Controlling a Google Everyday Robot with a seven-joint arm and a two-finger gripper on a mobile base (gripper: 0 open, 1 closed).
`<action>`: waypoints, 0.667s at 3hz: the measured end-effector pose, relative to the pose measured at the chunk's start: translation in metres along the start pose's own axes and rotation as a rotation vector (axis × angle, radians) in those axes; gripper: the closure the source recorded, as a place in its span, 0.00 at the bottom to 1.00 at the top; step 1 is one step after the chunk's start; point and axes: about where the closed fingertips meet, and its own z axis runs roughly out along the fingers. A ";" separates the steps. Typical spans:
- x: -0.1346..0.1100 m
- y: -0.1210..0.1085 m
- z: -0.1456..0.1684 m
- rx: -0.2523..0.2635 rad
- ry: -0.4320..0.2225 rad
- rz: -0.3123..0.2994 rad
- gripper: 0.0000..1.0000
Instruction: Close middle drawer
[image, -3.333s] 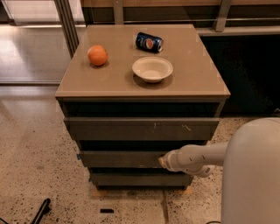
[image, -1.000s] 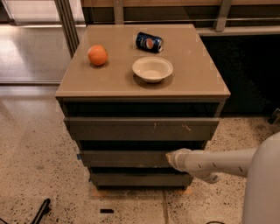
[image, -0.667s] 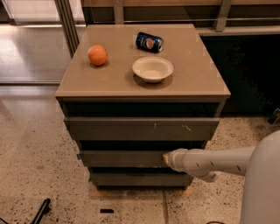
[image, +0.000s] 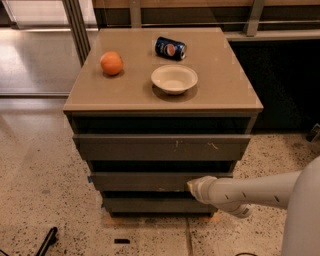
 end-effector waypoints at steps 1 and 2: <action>0.000 0.000 0.000 0.000 0.000 0.000 0.58; 0.000 0.000 0.000 0.000 0.000 0.000 0.35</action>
Offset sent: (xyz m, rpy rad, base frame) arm 0.0000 0.0000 0.0000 0.0000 0.0000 0.0000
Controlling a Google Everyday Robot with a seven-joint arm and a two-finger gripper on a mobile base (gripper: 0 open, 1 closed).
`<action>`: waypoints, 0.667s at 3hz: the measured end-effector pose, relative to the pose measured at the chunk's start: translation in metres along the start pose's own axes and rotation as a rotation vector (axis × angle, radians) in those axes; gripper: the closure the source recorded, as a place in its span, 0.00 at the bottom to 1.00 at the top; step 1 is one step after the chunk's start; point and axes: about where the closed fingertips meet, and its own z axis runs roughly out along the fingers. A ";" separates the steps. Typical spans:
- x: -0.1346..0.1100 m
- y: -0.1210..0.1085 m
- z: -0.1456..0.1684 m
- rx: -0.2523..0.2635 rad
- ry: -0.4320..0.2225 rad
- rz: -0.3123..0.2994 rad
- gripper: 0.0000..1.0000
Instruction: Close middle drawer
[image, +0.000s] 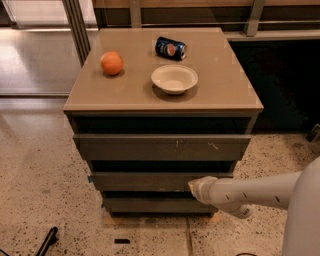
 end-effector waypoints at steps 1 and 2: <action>0.000 0.000 0.000 0.000 0.000 0.000 0.11; 0.000 0.000 0.000 0.000 0.000 0.000 0.00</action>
Offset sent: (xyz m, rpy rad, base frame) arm 0.0000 0.0000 0.0000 0.0000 0.0000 0.0000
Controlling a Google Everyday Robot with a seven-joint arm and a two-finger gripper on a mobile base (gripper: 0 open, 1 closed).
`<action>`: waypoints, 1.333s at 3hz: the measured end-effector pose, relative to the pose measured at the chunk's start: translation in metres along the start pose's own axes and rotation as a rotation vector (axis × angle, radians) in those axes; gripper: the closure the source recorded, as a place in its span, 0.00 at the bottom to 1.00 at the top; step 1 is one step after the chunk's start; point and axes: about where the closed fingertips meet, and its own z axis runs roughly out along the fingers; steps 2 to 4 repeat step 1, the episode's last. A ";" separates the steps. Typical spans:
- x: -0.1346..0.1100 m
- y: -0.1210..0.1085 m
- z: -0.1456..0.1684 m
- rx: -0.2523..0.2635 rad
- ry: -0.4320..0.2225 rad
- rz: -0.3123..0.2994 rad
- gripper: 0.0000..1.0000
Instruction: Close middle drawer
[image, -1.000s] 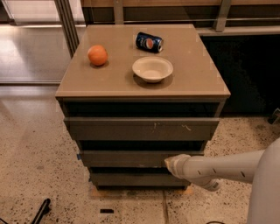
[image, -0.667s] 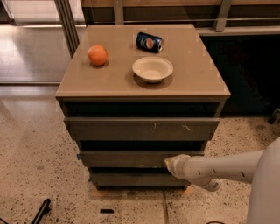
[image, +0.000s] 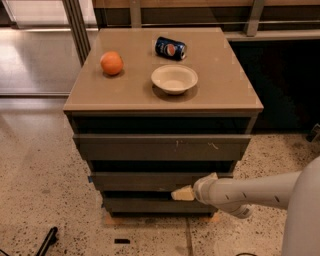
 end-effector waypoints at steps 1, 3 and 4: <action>0.000 0.000 0.000 0.000 0.000 0.000 0.00; 0.000 0.000 0.000 0.000 0.000 0.000 0.00; 0.000 0.000 0.000 0.000 0.000 0.000 0.00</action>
Offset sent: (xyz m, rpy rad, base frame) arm 0.0000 0.0000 0.0000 0.0000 0.0000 0.0000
